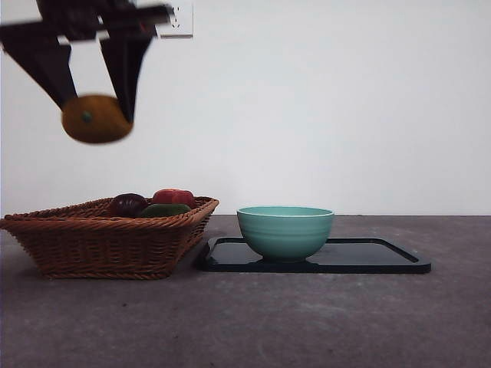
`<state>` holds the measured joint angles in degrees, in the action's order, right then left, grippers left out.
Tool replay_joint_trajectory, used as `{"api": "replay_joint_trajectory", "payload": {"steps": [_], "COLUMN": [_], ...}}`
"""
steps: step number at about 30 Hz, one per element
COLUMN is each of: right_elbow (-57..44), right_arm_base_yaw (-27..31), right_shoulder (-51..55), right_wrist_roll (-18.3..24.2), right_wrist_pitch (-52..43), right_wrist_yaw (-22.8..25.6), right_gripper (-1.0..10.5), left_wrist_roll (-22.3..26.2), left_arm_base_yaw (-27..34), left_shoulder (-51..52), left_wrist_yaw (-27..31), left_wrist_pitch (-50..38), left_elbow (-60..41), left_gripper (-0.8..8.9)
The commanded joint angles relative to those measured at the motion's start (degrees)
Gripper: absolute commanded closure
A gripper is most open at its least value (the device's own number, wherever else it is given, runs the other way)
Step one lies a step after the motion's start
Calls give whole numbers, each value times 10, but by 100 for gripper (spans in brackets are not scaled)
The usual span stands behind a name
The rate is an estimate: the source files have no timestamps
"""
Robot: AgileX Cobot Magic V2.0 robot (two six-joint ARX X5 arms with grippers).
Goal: Pick up the wifruite, put it on the bowl, pick up the plate, put it on desk
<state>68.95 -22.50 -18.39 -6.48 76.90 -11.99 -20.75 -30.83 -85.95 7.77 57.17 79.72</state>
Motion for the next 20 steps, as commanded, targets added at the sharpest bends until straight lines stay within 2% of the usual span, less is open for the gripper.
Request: {"api": "replay_joint_trajectory", "payload": {"steps": [1,8,20], "right_elbow": [5,5,5], "right_arm_base_yaw": [-2,-2,-2], "right_shoulder": [-1,-1,-1], "right_wrist_roll": [-8,-8,-8], "right_wrist_pitch": [43,43,43], "right_wrist_yaw": [-2,-2,0], "right_gripper": [389,389,389], "left_wrist_roll": [-20,-18,-18], "left_arm_base_yaw": [8,20,26], "left_shoulder": [-31,-106,-202], "left_wrist_yaw": [4,6,21], "left_wrist_pitch": [-49,-130,-151], "left_elbow": [-10,-13,-13], "left_gripper": [546,547,547]}}
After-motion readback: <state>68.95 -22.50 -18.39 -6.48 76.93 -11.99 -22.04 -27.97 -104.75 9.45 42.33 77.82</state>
